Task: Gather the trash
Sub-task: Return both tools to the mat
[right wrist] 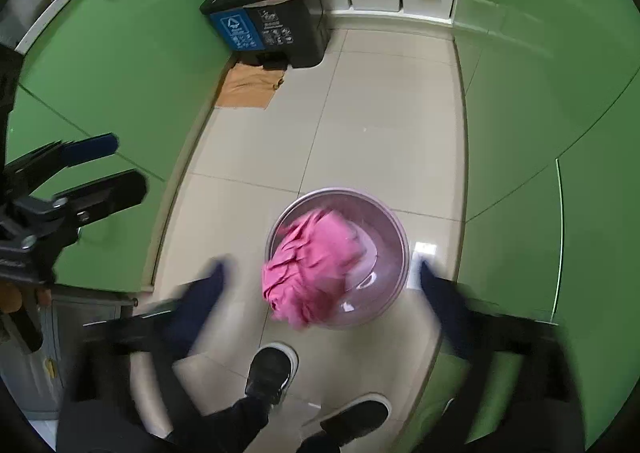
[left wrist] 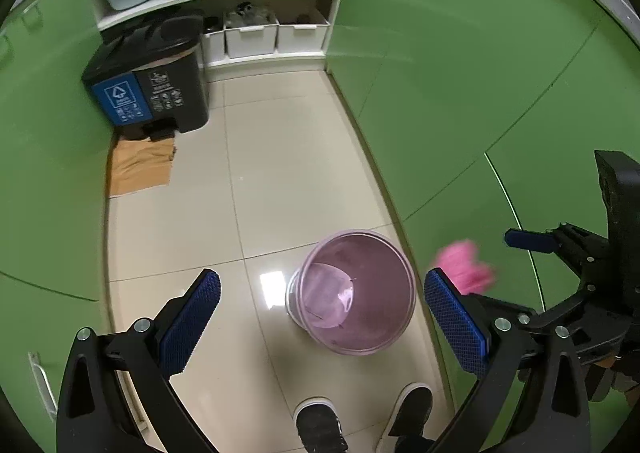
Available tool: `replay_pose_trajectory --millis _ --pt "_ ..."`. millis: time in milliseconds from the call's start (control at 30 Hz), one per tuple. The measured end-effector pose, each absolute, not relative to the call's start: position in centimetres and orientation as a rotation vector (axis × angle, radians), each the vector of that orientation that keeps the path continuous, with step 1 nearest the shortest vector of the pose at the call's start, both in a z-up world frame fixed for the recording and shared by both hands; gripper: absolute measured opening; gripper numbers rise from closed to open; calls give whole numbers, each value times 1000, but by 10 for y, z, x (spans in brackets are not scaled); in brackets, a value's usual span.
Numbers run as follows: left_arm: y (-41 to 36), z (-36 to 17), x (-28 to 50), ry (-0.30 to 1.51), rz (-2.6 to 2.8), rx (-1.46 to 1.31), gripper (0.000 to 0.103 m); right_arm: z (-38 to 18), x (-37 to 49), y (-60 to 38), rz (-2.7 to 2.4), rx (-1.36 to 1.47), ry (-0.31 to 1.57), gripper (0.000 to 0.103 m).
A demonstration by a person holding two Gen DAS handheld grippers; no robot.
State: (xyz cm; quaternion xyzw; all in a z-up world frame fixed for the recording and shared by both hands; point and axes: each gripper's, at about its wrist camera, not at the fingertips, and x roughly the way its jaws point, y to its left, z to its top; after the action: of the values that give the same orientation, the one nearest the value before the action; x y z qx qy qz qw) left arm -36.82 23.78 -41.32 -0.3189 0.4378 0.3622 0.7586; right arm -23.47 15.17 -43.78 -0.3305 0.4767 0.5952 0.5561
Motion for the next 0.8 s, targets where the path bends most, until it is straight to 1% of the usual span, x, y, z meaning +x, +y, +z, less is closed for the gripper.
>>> replay_pose_trajectory --millis 200,267,400,533,600,800 --pt "234 -408 -365 963 788 -700 98 -434 -226 146 1348 -791 1147 100" --pt "233 -401 -362 964 782 -699 98 -420 -220 139 1334 -781 1150 100" --pt "225 -363 -356 958 765 -680 98 -380 -212 129 1309 -750 1146 100" --pt "214 -308 -349 954 744 -655 98 -307 -207 109 1302 -698 1129 100" --pt "205 -269 -345 953 724 -640 98 -272 -205 99 1296 -686 1110 100" --pt "174 -160 -328 944 662 -587 98 -138 -192 50 1261 -617 1055 100"
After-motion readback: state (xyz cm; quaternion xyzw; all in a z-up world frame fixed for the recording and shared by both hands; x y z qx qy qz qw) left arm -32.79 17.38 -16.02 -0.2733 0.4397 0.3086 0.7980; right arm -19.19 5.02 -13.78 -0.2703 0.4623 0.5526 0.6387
